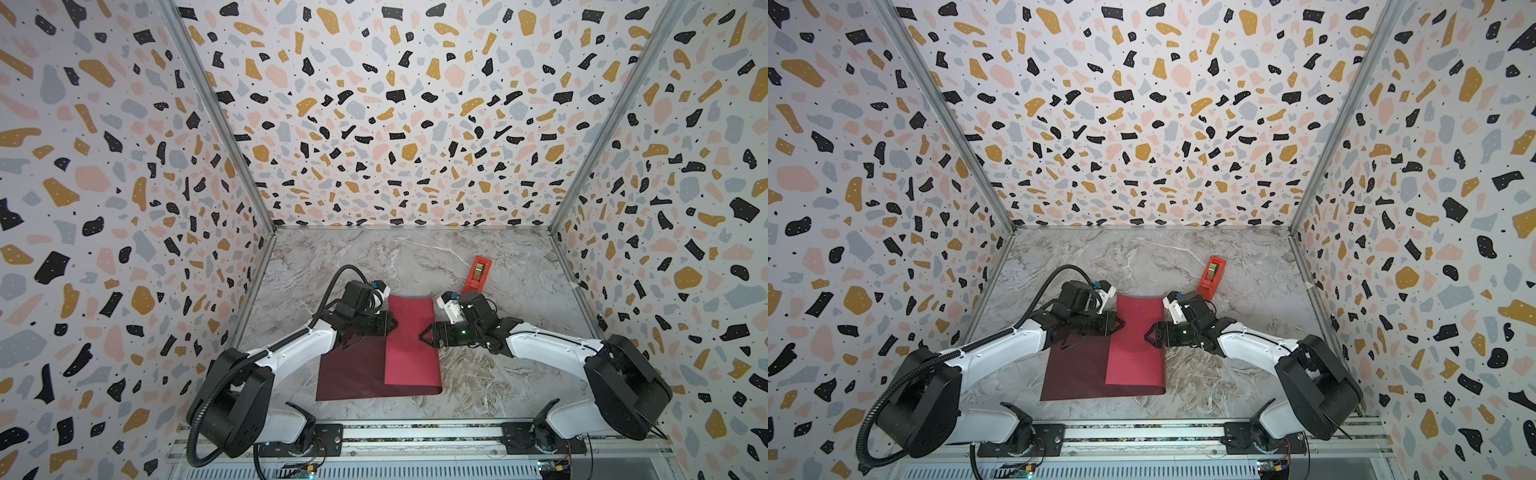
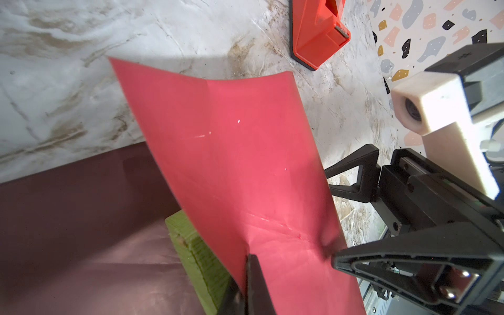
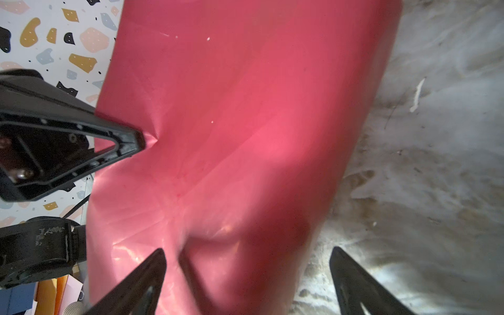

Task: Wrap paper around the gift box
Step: 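Hold the folded flap flat with both grippers on the box top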

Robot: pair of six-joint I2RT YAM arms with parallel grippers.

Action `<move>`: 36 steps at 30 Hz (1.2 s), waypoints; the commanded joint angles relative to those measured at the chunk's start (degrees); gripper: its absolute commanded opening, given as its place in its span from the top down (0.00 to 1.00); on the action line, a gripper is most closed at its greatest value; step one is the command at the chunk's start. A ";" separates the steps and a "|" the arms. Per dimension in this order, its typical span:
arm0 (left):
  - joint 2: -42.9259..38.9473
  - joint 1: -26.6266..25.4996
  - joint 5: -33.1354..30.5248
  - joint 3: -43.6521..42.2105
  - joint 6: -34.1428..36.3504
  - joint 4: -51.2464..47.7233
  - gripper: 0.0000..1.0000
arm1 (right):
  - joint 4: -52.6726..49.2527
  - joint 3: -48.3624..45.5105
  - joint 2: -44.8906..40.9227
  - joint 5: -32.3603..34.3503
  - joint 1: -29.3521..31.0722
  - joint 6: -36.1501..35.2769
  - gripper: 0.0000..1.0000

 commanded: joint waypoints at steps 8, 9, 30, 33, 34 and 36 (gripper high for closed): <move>0.06 0.67 0.99 -0.95 0.73 -0.75 1.00 | 0.09 2.59 -0.18 -0.53 -0.24 0.26 0.07; 0.02 0.67 0.99 -1.04 0.73 -0.74 1.00 | -0.05 2.59 0.13 -0.30 -0.22 0.18 0.07; -0.19 0.74 -1.68 -2.90 0.09 -0.91 1.00 | -0.98 2.43 4.31 1.10 -0.25 -1.16 0.09; -0.52 0.72 -2.28 -3.09 0.11 -1.17 1.00 | -1.00 2.04 4.72 1.18 -0.23 -1.29 0.09; -0.70 0.76 -2.43 -3.12 0.11 -1.27 1.00 | -0.99 1.83 4.85 1.23 -0.26 -1.33 0.10; -1.07 0.76 -2.52 -3.23 -0.11 -1.39 0.97 | -0.97 1.55 4.95 1.26 -0.21 -1.51 0.10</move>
